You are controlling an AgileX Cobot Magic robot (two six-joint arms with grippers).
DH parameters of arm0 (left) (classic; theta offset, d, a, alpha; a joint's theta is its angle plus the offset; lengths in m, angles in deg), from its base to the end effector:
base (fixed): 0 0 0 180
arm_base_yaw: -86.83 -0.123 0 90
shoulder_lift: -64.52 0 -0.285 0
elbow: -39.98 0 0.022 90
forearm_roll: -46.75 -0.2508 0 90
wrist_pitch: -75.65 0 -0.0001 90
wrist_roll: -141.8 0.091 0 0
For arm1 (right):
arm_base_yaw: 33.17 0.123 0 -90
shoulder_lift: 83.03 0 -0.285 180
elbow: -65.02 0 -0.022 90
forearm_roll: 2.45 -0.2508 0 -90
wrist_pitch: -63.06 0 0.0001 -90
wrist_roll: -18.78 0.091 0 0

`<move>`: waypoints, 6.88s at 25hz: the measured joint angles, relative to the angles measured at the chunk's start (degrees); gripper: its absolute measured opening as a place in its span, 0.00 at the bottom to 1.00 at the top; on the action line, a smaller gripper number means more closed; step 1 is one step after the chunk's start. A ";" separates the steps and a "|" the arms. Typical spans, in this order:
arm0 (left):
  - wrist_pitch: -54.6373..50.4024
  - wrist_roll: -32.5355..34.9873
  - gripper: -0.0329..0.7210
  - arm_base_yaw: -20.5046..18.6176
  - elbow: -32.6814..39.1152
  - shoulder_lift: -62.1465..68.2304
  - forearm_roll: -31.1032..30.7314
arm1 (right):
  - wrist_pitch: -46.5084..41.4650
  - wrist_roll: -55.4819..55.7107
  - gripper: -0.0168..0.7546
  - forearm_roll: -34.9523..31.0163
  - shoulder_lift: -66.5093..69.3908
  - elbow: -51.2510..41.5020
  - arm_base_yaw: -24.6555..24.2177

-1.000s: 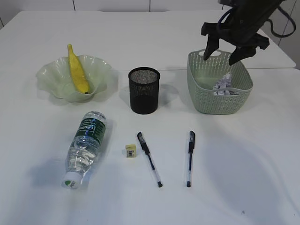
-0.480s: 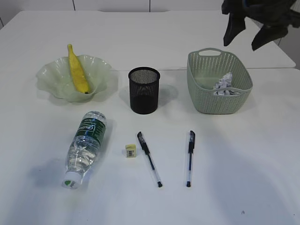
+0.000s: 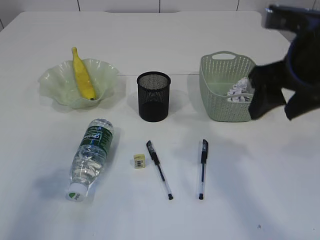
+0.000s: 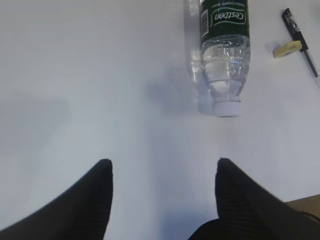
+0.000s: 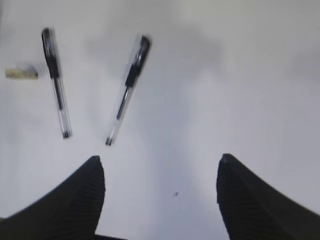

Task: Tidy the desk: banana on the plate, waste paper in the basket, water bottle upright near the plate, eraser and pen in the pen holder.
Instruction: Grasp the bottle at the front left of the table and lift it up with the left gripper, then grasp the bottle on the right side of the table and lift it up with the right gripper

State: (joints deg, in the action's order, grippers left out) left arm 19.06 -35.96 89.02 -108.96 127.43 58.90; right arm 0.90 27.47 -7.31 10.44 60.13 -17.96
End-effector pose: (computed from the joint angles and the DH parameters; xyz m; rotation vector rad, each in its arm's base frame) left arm 0.1660 -0.0224 0.3037 0.0089 2.6165 -0.2723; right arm 0.2866 0.0850 0.3072 -0.1226 2.8155 0.2130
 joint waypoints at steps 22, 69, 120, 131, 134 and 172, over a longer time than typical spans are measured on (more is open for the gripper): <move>12.59 -21.67 0.57 26.19 0.00 14.05 -9.16 | 3.32 1.60 0.69 -0.36 -8.00 -13.99 1.99; 34.84 -24.82 0.70 26.58 0.00 44.12 -5.87 | 3.82 1.72 0.69 -0.45 -8.00 -13.99 1.99; 14.04 -19.47 0.36 26.58 0.12 21.69 -12.75 | 4.53 1.61 0.69 -0.45 -8.00 -13.99 1.99; -5.99 -17.32 0.36 26.58 -10.58 7.75 -14.81 | 4.53 1.54 0.69 -0.45 -8.00 -13.99 1.99; -10.28 -16.43 0.36 26.58 -14.10 7.49 -14.92 | 4.53 1.49 0.69 -0.45 -8.00 -13.99 1.99; -12.58 -12.64 0.36 26.58 -15.67 7.49 -10.20 | 4.41 -21.13 0.69 -5.71 -8.00 -11.96 1.99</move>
State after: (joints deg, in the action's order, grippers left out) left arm 6.49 -48.60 115.60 -124.63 134.92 48.71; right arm 5.30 6.35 -13.02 2.44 48.17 -15.96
